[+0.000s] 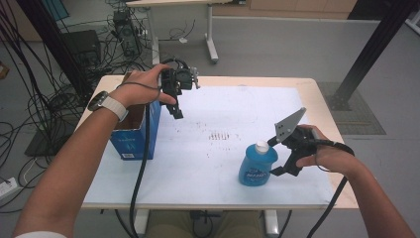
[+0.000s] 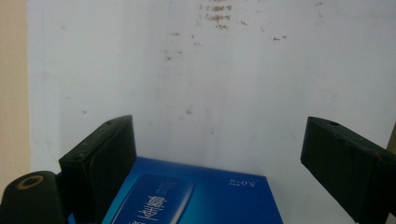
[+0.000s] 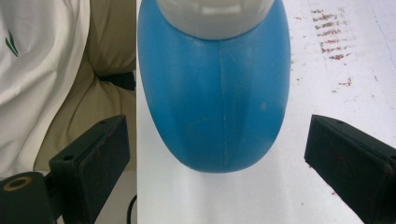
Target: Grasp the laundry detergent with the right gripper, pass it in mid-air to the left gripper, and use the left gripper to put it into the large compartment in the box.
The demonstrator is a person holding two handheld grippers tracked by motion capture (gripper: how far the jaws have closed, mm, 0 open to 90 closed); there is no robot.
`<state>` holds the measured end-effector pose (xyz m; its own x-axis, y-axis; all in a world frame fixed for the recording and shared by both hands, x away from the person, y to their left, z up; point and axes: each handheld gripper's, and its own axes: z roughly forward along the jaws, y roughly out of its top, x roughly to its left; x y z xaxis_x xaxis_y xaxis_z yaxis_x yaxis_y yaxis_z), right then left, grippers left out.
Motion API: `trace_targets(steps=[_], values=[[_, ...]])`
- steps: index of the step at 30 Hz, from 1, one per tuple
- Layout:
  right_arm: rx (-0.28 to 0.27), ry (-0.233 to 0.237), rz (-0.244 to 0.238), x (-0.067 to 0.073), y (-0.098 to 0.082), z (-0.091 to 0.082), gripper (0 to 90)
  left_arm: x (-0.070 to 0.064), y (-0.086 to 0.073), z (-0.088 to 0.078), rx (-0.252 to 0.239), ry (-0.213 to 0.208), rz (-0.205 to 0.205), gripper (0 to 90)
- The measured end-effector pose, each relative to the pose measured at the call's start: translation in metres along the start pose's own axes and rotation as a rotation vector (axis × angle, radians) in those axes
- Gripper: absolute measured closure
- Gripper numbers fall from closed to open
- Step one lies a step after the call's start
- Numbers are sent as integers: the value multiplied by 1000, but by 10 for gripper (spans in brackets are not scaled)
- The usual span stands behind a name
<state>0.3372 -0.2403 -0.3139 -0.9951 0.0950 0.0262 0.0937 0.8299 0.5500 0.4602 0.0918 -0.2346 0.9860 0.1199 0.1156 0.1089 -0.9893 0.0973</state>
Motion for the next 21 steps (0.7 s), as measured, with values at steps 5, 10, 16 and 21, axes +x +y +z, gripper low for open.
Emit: trace_targets(steps=[5,10,16,21], values=[[-2,-1,-1,0,0,0,67,0,0,0,-4,0,0,107],[-1,0,-1,0,0,1,66,0,0,1,-5,-1,0,107],[-3,-1,-1,0,0,1,66,0,0,1,-4,-2,-2,107],[-3,-2,0,0,0,1,67,0,0,2,-6,-1,-3,107]])
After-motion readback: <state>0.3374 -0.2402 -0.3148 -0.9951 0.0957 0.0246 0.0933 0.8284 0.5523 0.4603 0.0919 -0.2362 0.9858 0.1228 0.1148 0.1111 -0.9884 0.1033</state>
